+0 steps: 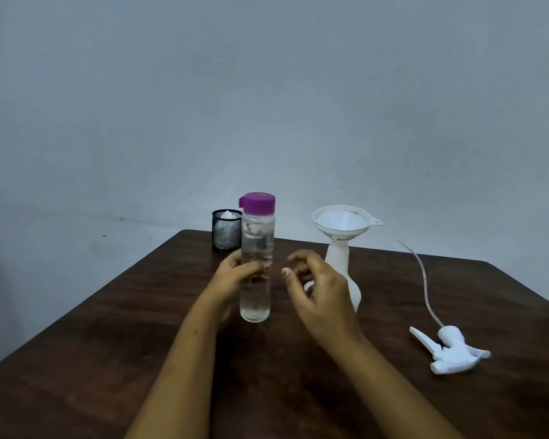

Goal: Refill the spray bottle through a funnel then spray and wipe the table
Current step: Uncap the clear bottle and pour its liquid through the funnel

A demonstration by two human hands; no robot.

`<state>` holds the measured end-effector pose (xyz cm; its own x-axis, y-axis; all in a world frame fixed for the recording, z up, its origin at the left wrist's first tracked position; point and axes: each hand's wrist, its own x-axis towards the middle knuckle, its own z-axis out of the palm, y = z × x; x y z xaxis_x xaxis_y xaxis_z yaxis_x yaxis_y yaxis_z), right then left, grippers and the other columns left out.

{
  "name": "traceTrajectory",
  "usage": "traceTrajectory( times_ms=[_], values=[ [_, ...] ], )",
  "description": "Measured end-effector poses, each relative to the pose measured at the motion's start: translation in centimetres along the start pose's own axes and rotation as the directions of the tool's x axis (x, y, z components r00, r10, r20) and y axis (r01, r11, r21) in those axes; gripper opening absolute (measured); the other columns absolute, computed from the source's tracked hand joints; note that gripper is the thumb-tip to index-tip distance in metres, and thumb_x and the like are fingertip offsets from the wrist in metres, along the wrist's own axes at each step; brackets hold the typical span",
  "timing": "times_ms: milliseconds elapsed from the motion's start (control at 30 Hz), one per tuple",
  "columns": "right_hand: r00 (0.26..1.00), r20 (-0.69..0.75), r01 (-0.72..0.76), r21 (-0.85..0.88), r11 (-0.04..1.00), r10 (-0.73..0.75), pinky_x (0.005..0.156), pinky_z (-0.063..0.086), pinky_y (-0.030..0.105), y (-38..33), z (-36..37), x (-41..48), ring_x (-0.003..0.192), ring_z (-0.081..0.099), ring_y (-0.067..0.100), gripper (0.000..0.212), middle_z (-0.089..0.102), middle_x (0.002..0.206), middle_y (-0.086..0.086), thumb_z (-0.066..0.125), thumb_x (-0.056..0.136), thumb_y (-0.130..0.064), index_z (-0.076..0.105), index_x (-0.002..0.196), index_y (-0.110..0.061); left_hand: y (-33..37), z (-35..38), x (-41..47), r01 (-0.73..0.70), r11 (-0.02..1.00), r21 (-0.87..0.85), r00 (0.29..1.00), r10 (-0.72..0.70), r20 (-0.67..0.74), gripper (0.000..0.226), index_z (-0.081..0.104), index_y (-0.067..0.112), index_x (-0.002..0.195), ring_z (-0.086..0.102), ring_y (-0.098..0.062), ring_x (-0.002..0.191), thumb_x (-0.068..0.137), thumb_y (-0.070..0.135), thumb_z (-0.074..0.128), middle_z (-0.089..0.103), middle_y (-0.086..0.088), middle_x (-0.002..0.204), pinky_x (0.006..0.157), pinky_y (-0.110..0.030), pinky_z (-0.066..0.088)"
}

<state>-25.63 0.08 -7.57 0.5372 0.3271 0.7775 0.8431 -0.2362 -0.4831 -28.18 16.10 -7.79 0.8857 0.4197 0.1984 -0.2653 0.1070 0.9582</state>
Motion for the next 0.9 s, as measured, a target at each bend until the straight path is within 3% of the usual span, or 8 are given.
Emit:
traceTrajectory(
  times_ms=[133,267,367,467,567,667,767,900],
  values=[
    [0.974,0.068,-0.226,0.157,0.961,0.218,0.096,0.046,0.026,0.0,0.5,0.2,0.118,0.050,0.004,0.062,0.050,0.133,-0.006,0.064,0.087,-0.034,0.038,0.142,-0.023,0.9,-0.6,-1.1,0.171,0.985,0.038,0.896,-0.171,0.410,0.062,0.067,0.009,0.109,0.060,-0.021,0.097,0.048,0.018,0.070,0.065,-0.012,0.104,0.086,-0.030,0.046],
    [0.918,0.319,-0.360,0.421,0.833,0.236,0.092,0.052,0.027,0.0,0.0,0.4,0.107,0.062,0.008,0.060,0.065,0.115,-0.002,0.067,0.082,-0.044,0.047,0.135,-0.025,0.5,-0.8,-1.4,0.277,0.954,-0.117,0.783,-0.153,0.603,0.070,0.067,0.010,0.114,0.065,-0.022,0.102,0.049,0.021,0.088,0.070,-0.010,0.110,0.095,-0.035,0.049],
    [0.898,0.397,-0.382,0.494,0.781,0.189,0.082,0.052,0.019,-0.1,-0.2,0.3,0.099,0.066,0.004,0.039,0.071,0.100,-0.011,0.071,0.074,-0.033,0.059,0.111,-0.029,1.1,-1.2,-1.3,0.256,0.956,-0.140,0.794,-0.126,0.594,0.078,0.061,0.017,0.122,0.059,-0.030,0.109,0.055,0.051,0.084,0.063,-0.014,0.120,0.094,-0.044,0.045],
    [0.904,0.373,-0.381,0.490,0.784,0.207,0.083,0.053,0.022,0.2,-0.3,0.4,0.100,0.066,0.005,0.033,0.071,0.101,-0.011,0.075,0.074,-0.029,0.061,0.104,-0.032,3.3,0.1,-1.6,0.097,0.994,-0.042,0.908,-0.072,0.413,0.076,0.060,0.021,0.120,0.055,-0.035,0.114,0.062,0.068,0.068,0.059,-0.019,0.125,0.097,-0.048,0.041],
    [0.896,0.376,-0.412,0.511,0.755,0.235,0.083,0.056,0.031,0.3,-0.1,0.2,0.098,0.068,0.012,0.032,0.072,0.100,-0.008,0.076,0.075,-0.028,0.061,0.103,-0.034,5.2,1.7,-1.6,-0.056,0.991,-0.121,0.957,0.087,0.276,0.062,0.061,0.024,0.116,0.061,-0.029,0.108,0.070,0.067,0.058,0.065,-0.009,0.117,0.093,-0.047,0.047],
    [0.904,0.353,-0.401,0.509,0.762,0.240,0.084,0.057,0.032,0.1,0.1,0.0,0.098,0.067,0.012,0.031,0.072,0.101,-0.006,0.074,0.079,-0.026,0.060,0.105,-0.034,6.5,3.0,-1.5,-0.100,0.983,-0.156,0.920,0.151,0.363,0.069,0.061,0.026,0.120,0.065,-0.019,0.103,0.063,0.062,0.072,0.067,-0.002,0.117,0.087,-0.039,0.053],
    [0.901,0.356,-0.409,0.514,0.754,0.246,0.088,0.056,0.039,0.1,0.1,0.0,0.100,0.067,0.014,0.031,0.071,0.104,-0.004,0.074,0.080,-0.027,0.060,0.107,-0.033,7.4,3.7,-1.3,-0.128,0.987,-0.095,0.902,0.155,0.403,0.047,0.060,0.017,0.118,0.068,-0.020,0.098,0.077,0.040,0.063,0.071,-0.004,0.106,0.079,-0.034,0.056],
    [0.911,0.331,-0.387,0.474,0.791,0.247,0.089,0.055,0.041,0.2,0.3,-0.1,0.101,0.067,0.013,0.038,0.071,0.105,-0.005,0.074,0.075,-0.040,0.059,0.109,-0.035,7.0,3.9,-0.9,-0.189,0.970,-0.153,0.914,0.231,0.335,0.073,0.066,0.013,0.102,0.070,-0.017,0.084,0.045,0.054,0.086,0.074,-0.005,0.090,0.066,-0.028,0.058]
  ],
)
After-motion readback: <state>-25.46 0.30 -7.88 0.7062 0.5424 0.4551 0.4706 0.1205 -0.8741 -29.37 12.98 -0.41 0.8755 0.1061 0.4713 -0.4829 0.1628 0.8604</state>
